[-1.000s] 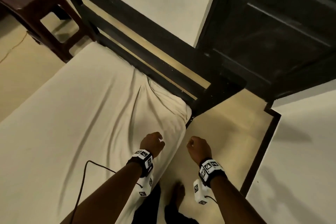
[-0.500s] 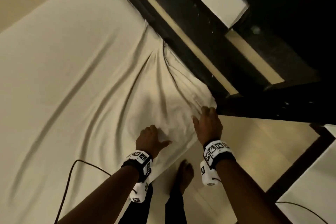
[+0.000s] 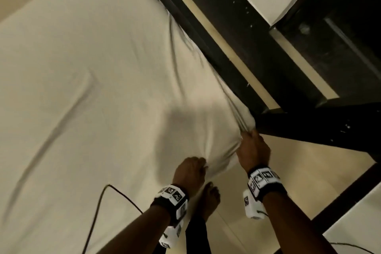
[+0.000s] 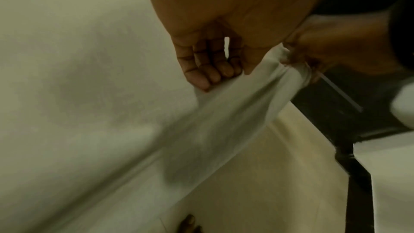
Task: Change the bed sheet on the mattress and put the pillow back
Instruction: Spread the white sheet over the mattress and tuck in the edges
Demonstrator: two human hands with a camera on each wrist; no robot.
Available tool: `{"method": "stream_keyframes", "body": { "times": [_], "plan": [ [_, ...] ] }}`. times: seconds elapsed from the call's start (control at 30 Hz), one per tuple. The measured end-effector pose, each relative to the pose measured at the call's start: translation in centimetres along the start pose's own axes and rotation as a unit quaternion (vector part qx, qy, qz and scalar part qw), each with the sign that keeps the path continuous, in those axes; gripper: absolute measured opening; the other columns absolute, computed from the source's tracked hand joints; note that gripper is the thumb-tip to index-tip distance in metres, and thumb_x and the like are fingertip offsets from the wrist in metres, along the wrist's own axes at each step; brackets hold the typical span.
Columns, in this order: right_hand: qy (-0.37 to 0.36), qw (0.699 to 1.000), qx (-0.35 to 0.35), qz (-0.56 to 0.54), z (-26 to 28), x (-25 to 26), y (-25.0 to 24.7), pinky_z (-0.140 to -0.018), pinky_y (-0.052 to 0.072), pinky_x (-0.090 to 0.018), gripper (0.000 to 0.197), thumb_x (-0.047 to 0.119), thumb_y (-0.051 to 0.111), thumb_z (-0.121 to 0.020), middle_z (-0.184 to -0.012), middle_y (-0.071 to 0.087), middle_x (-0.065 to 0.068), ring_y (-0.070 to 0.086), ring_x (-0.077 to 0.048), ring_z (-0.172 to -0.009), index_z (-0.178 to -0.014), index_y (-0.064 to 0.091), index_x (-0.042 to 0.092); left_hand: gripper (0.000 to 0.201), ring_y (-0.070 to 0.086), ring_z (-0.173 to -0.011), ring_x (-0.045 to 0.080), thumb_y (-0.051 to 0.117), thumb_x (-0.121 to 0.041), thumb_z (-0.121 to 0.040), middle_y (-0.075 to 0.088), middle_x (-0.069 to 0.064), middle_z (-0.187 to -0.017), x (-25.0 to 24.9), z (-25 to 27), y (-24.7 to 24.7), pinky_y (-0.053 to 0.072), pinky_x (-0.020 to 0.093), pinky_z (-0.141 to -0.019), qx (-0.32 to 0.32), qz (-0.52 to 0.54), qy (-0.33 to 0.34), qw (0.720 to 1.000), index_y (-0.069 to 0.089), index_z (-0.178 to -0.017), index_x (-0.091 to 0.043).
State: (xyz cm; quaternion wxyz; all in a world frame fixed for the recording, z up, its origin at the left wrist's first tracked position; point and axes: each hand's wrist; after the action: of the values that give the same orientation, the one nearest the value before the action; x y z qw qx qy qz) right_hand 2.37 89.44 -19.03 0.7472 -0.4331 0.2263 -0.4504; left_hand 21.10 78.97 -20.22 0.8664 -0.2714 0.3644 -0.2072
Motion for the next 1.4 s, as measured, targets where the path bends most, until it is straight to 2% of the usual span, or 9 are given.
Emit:
{"method": "stream_keyframes", "body": {
  "times": [0.13, 0.33, 0.47, 0.6, 0.73, 0.97, 1.13, 1.3, 1.4],
  "plan": [
    [0.009, 0.998, 0.017, 0.053, 1.5, -3.3, 1.9, -0.055, 0.054, -0.04, 0.051, 0.007, 0.079, -0.07, -0.106, 0.062, -0.018, 0.065, -0.037, -0.079, -0.119, 0.067, 0.01, 0.024, 0.06, -0.097, 0.031, 0.047, -0.029, -0.102, 0.066, 0.008, -0.1, -0.8, -0.9, 1.2, 0.049, 0.038, -0.076, -0.001, 0.01, -0.003, 1.0, 0.065, -0.103, -0.013],
    [0.06, 0.997, 0.029, -0.05, -0.1, -1.5, 1.1, -0.073, 0.049, -0.039, 0.02, 0.021, 0.062, -0.09, -0.107, 0.061, -0.016, 0.061, -0.039, -0.102, -0.107, 0.066, 0.011, 0.024, 0.061, -0.101, 0.028, 0.048, -0.034, -0.102, 0.067, 0.005, -0.107, -0.1, -1.1, 1.2, 0.052, 0.037, -0.078, 0.041, -0.024, -0.002, 0.999, 0.064, -0.106, -0.017],
    [0.039, 0.992, -0.075, -0.095, -0.2, -0.8, 0.9, -0.066, 0.043, -0.032, 0.021, 0.016, 0.065, -0.085, -0.105, 0.063, -0.015, 0.063, -0.034, -0.092, -0.103, 0.061, 0.007, 0.024, 0.063, -0.098, 0.027, 0.047, -0.034, -0.102, 0.068, 0.004, -0.102, 0.1, -0.7, 0.6, 0.045, 0.032, -0.073, -0.005, -0.018, -0.029, 0.999, 0.064, -0.104, -0.017],
    [0.117, 0.932, -0.1, -0.328, -1.8, -0.8, 1.5, -0.083, 0.048, -0.035, 0.036, 0.018, 0.062, -0.096, -0.12, 0.066, -0.018, 0.064, -0.036, -0.109, -0.128, 0.056, 0.004, 0.018, 0.062, -0.083, 0.027, 0.05, -0.032, -0.098, 0.065, 0.001, -0.088, 1.3, -0.9, -0.6, 0.043, 0.033, -0.065, -0.056, 0.013, -0.07, 0.996, 0.059, -0.092, -0.017],
    [0.176, 0.853, -0.055, -0.488, -3.4, -0.5, 1.9, -0.104, 0.048, -0.044, 0.073, 0.038, 0.082, -0.08, -0.136, 0.058, -0.014, 0.057, -0.033, -0.121, -0.138, 0.05, 0.008, 0.015, 0.062, -0.081, 0.023, 0.052, -0.032, -0.099, 0.067, -0.001, -0.088, 1.3, -1.7, -1.9, 0.043, 0.031, -0.065, -0.067, 0.015, -0.057, 0.996, 0.061, -0.097, -0.019],
    [0.065, 0.929, -0.106, -0.348, -2.2, -0.6, 1.1, -0.074, 0.045, -0.03, 0.023, 0.023, 0.078, -0.085, -0.1, 0.065, -0.007, 0.063, -0.026, -0.089, -0.1, 0.068, 0.01, 0.014, 0.066, -0.079, 0.023, 0.058, -0.035, -0.097, 0.07, -0.002, -0.087, -1.0, -3.8, -3.9, 0.053, 0.036, -0.069, -0.083, 0.082, -0.053, 0.992, 0.063, -0.099, -0.022],
    [0.004, 0.885, -0.163, -0.437, -0.6, 0.4, 0.1, -0.077, 0.054, -0.03, 0.024, 0.031, 0.08, -0.084, -0.111, 0.06, 0.001, 0.062, -0.017, -0.095, -0.098, 0.067, 0.016, 0.043, 0.072, -0.08, 0.014, 0.057, -0.062, -0.093, 0.073, -0.001, -0.093, -5.5, -8.3, -7.0, 0.061, 0.041, -0.075, -0.082, 0.307, -0.054, 0.947, 0.055, -0.116, -0.026],
    [0.065, 0.879, -0.26, -0.394, 1.1, -0.3, -0.6, -0.066, 0.052, -0.032, 0.02, 0.024, 0.059, -0.099, -0.084, 0.069, -0.006, 0.064, -0.022, -0.076, -0.089, 0.067, 0.008, 0.025, 0.071, -0.091, 0.039, 0.065, -0.018, -0.086, 0.069, 0.013, -0.099, -8.9, -13.2, -9.4, 0.061, 0.054, -0.079, -0.024, 0.412, -0.045, 0.91, 0.051, -0.096, -0.037],
    [0.05, 0.893, -0.304, -0.327, 2.0, -1.3, -0.7, -0.066, 0.041, -0.027, 0.028, 0.025, 0.052, -0.098, -0.086, 0.071, -0.012, 0.066, -0.03, -0.078, -0.093, 0.07, 0.004, 0.041, 0.069, -0.104, 0.037, 0.063, -0.007, -0.084, 0.069, 0.018, -0.116, -9.6, -14.5, -8.1, 0.058, 0.052, -0.091, 0.101, 0.363, -0.042, 0.926, 0.054, -0.121, -0.023]
  ]
}}
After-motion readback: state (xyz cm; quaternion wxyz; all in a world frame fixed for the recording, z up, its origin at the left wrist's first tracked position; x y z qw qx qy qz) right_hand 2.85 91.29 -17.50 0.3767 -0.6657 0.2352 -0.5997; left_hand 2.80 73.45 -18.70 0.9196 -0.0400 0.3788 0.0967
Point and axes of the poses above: each hand's wrist, its own z-axis away from the middle knuckle, its own y-axis out of the palm, x = y × z
